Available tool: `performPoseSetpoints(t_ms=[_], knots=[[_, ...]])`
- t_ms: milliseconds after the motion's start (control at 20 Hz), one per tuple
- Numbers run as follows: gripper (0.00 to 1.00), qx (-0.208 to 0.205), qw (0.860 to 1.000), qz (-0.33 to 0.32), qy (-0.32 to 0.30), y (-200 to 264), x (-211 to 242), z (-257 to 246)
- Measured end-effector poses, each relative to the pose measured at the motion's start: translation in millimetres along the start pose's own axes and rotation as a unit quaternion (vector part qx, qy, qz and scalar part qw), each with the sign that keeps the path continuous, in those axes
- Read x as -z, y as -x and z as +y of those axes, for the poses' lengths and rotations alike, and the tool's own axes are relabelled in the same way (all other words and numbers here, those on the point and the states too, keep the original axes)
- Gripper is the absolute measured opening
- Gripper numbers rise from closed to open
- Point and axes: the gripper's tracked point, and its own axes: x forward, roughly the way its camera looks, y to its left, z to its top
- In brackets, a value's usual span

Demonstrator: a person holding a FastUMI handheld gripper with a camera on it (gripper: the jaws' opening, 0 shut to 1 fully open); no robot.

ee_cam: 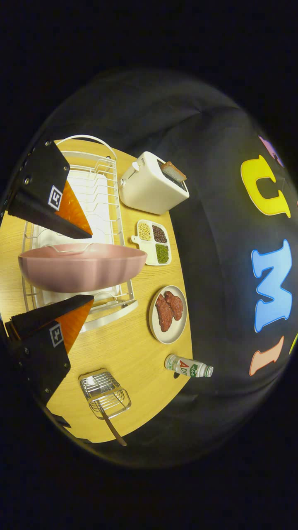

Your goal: Take the plate from the dish rack, then take the spoon from the basket and place it into the plate.

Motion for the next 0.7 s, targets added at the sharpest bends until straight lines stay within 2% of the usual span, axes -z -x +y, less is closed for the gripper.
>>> performPoseSetpoints(t_ms=[100, 200, 250, 300, 350, 700], knots=[[0.72, -0.003, 1.0, 0.01, 0.001, -5, 4, 3], [0.73, -0.002, 1.0, 0.017, 0.001, -7, 6, 4], [0.62, 0.001, 1.0, 0.019, 0.003, -10, 7, 5], [0.47, 0.014, 1.0, 0.022, 0.008, -9, 7, -2], [0.39, 0.026, 0.999, 0.029, 0.012, -11, 10, -7], [0.32, 0.056, 0.998, 0.021, 0.011, -4, 2, -15]])
